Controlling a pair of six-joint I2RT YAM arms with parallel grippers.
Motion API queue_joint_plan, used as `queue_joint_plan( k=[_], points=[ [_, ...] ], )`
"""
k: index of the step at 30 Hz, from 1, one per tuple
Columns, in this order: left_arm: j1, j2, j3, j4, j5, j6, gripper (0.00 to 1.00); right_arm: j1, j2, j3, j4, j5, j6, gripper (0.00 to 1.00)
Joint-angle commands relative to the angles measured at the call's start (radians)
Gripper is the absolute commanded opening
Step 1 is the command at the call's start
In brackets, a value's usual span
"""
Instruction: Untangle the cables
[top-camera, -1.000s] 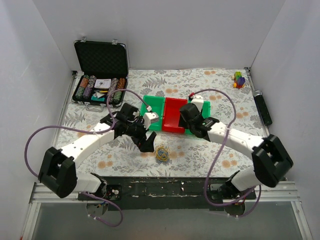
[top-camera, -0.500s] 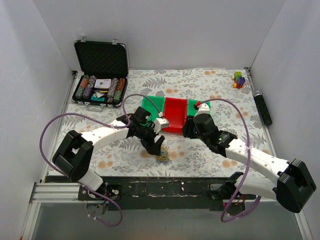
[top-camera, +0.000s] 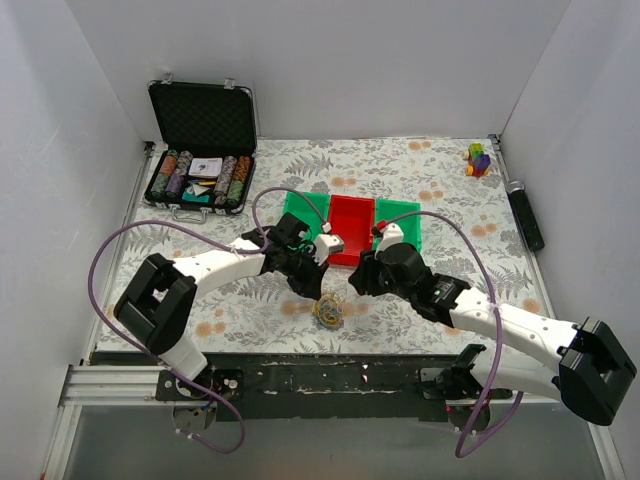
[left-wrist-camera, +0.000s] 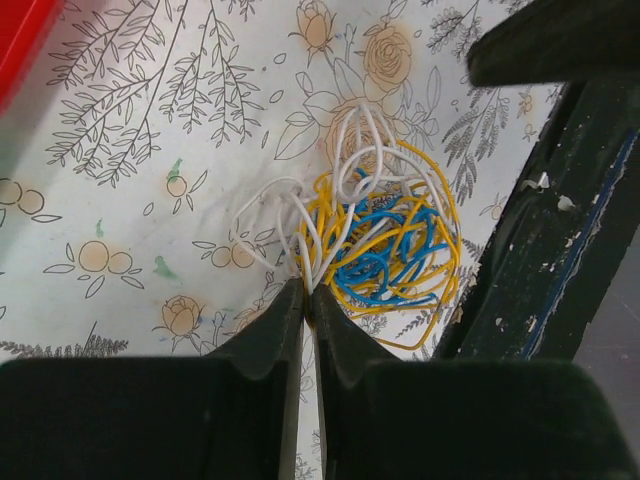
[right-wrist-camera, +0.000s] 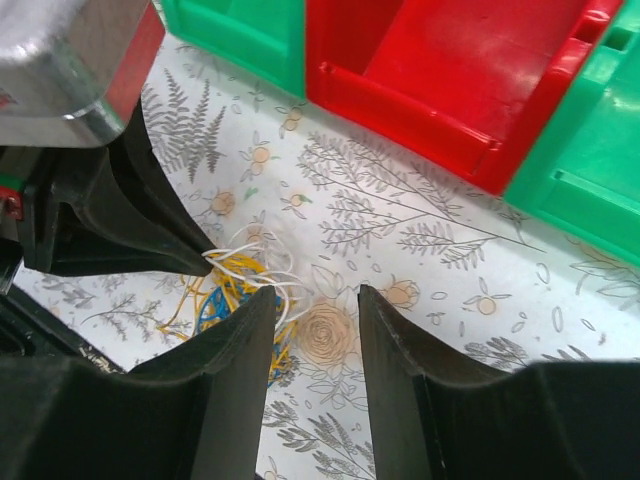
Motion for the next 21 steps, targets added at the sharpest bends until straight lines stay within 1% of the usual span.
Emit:
queue_joint_plan(
  k=[1, 5, 8, 13, 16, 21],
  points=[
    [-0.005, -0.128, 0.054, -0.029, 0.007, -0.019, 0.04, 0.024, -0.017, -0.004, 0.102, -0.069, -0.021, 0.49],
    [-0.005, -0.181, 0.084, -0.081, 0.013, -0.031, 0.05, 0.038, -0.030, -0.006, 0.141, -0.102, -0.038, 0.55],
    [-0.005, -0.217, 0.093, -0.112, 0.021, -0.033, 0.06, 0.043, -0.036, -0.007, 0.153, -0.117, -0.044, 0.57],
    [-0.005, -0.228, 0.064, -0.121, 0.009, -0.030, 0.16, 0.054, -0.013, -0.003, 0.170, -0.144, -0.049, 0.59],
    [-0.005, -0.211, 0.051, -0.131, 0.005, -0.015, 0.25, 0.064, 0.010, -0.007, 0.176, -0.143, -0.041, 0.59],
    [-0.005, -0.212, 0.026, -0.142, -0.048, 0.008, 0.33, 0.073, 0.047, -0.024, 0.191, -0.140, -0.032, 0.59]
  ],
)
